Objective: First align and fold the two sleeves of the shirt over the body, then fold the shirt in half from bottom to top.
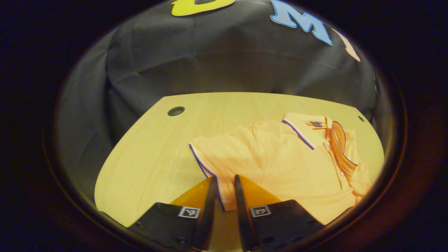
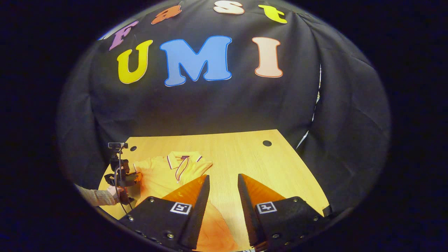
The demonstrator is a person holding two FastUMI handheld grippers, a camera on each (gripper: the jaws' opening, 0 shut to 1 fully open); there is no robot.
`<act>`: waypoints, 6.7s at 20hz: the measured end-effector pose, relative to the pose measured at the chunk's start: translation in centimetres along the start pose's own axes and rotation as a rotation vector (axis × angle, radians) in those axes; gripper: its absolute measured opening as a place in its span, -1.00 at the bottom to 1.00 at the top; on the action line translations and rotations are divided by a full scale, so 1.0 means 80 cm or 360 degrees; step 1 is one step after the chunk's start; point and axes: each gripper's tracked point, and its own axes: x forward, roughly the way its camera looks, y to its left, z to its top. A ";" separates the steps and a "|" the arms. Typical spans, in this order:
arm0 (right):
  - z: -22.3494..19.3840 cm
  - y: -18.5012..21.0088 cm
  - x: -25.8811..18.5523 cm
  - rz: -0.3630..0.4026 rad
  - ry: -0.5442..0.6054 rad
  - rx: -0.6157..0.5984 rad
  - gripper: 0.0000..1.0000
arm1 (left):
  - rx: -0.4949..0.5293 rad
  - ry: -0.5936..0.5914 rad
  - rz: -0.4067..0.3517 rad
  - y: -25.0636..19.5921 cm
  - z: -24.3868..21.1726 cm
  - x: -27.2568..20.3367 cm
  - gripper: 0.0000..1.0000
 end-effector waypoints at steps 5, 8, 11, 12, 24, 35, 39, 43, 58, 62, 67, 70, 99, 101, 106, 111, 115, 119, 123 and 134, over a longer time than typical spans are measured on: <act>-0.006 -0.022 -0.007 -0.0043 0.0003 0.0027 0.05 | 0.0077 0.0045 0.0099 -0.005 0.000 -0.004 -0.88; -0.009 -0.037 -0.010 -0.0068 0.0006 0.0050 0.05 | 0.0137 0.0036 0.0150 -0.005 0.010 -0.009 -0.84; -0.015 -0.050 -0.015 -0.0088 0.0010 0.0076 0.05 | 0.0213 -0.0063 0.0135 -0.022 0.042 -0.022 -0.84; -0.017 -0.053 -0.016 -0.0091 0.0012 0.0089 0.05 | 0.0242 -0.0097 0.0111 -0.035 0.054 -0.028 -0.88; -0.036 -0.096 -0.039 -0.0130 0.0013 0.0183 0.05 | 0.0491 -0.0185 -0.0277 -0.246 0.076 -0.072 -0.88; -0.061 -0.109 -0.042 -0.0124 0.0041 0.0224 0.05 | 0.0465 -0.0101 -0.0469 -0.288 0.047 -0.099 0.81; -0.074 -0.085 -0.036 -0.0042 0.0069 0.0185 0.05 | 0.0378 -0.0109 -0.0440 -0.257 0.050 -0.138 0.82; -0.108 -0.055 -0.025 0.0082 0.0156 0.0144 0.06 | 0.0331 -0.0090 -0.0379 -0.201 0.024 -0.184 0.82; -0.294 0.014 0.012 0.0238 0.0816 0.0049 0.65 | 0.0065 0.0271 -0.0128 -0.053 -0.185 -0.349 0.92; -0.338 0.014 0.007 0.0211 0.0957 0.0009 0.65 | 0.0051 0.0359 -0.0087 -0.044 -0.221 -0.361 0.92; -0.382 0.021 0.000 0.0231 0.1099 -0.0060 0.67 | 0.0085 0.0462 -0.0043 -0.038 -0.260 -0.362 0.91; -0.398 0.024 0.001 0.0234 0.1140 -0.0109 0.66 | 0.0106 0.0488 -0.0023 -0.037 -0.269 -0.357 0.91; -0.426 0.054 0.001 0.0337 0.1244 -0.0391 -1.00 | 0.0159 0.0545 -0.0084 -0.080 -0.255 -0.337 -0.89; -0.418 0.054 0.004 0.0335 0.1215 -0.0375 -1.00 | 0.0151 0.0542 -0.0105 -0.081 -0.250 -0.337 -0.89; -0.359 0.066 0.024 0.0341 0.1058 -0.0288 -1.00 | 0.0114 0.0463 -0.0128 -0.082 -0.203 -0.328 -0.89; -0.283 0.089 0.075 0.0355 0.0905 -0.0167 -1.00 | 0.0069 0.0306 -0.0120 -0.074 -0.113 -0.291 -0.85; -0.212 0.101 0.135 0.0368 0.0769 -0.0146 -1.00 | 0.0032 0.0179 -0.0099 -0.068 -0.032 -0.243 -0.85; -0.152 0.108 0.192 0.0365 0.0673 -0.0152 -1.00 | 0.0039 0.0067 -0.0105 -0.074 0.043 -0.194 -0.85; -0.101 0.116 0.246 0.0346 0.0599 -0.0130 -1.00 | 0.0024 -0.0004 -0.0114 -0.080 0.108 -0.146 -0.89; 0.021 0.122 0.378 0.0333 0.0409 -0.0118 -1.00 | 0.0007 -0.0161 -0.0119 -0.096 0.250 -0.023 -0.89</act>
